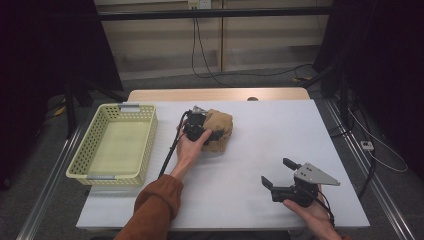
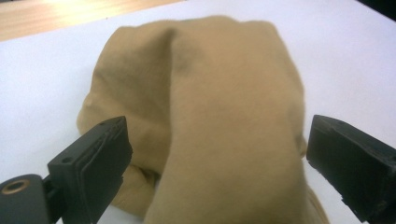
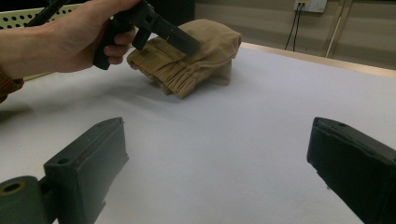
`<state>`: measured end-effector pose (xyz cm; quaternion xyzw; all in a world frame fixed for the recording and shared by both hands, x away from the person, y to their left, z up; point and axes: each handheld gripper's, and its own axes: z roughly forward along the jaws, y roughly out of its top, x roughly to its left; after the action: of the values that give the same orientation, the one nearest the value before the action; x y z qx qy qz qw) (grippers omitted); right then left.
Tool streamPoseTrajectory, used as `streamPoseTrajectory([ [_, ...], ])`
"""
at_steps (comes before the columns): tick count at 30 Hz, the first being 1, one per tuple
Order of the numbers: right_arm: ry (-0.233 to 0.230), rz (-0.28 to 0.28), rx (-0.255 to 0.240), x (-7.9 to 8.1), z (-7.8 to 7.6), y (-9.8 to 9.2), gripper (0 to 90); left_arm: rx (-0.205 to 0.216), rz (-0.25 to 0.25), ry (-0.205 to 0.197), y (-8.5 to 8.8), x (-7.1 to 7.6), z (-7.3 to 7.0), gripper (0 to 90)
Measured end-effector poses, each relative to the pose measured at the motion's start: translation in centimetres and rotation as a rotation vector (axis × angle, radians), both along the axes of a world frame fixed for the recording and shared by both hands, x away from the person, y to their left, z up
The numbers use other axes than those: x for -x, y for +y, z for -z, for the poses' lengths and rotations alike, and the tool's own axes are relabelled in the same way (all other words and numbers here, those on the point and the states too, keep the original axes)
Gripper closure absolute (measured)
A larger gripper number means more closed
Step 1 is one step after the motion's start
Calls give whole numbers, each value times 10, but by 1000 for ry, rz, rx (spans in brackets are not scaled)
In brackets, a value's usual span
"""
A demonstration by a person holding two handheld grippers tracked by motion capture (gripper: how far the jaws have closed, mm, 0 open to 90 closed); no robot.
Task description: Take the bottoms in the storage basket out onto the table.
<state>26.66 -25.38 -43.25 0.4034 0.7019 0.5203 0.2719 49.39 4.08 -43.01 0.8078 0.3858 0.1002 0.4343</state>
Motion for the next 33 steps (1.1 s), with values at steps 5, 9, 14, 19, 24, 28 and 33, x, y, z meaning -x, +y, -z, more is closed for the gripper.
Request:
streamPoseTrajectory([
  [5,2,2,-3,0,0,0,46,7,10,-35,1,2,-5,53],
  [9,3,7,-3,1,0,-1,46,23,11,-64,2,5,-12,54],
  [14,4,5,3,0,0,-1,46,28,18,-80,4,6,-16,56],
  [19,4,8,0,-1,0,-1,46,21,36,-79,5,8,-19,52],
  [24,5,5,4,0,0,0,46,52,45,-67,5,13,-26,59],
  [28,9,14,0,1,0,-1,46,62,62,-75,6,17,-31,60],
  [33,6,7,9,1,0,1,46,26,74,-94,7,22,-35,60],
])
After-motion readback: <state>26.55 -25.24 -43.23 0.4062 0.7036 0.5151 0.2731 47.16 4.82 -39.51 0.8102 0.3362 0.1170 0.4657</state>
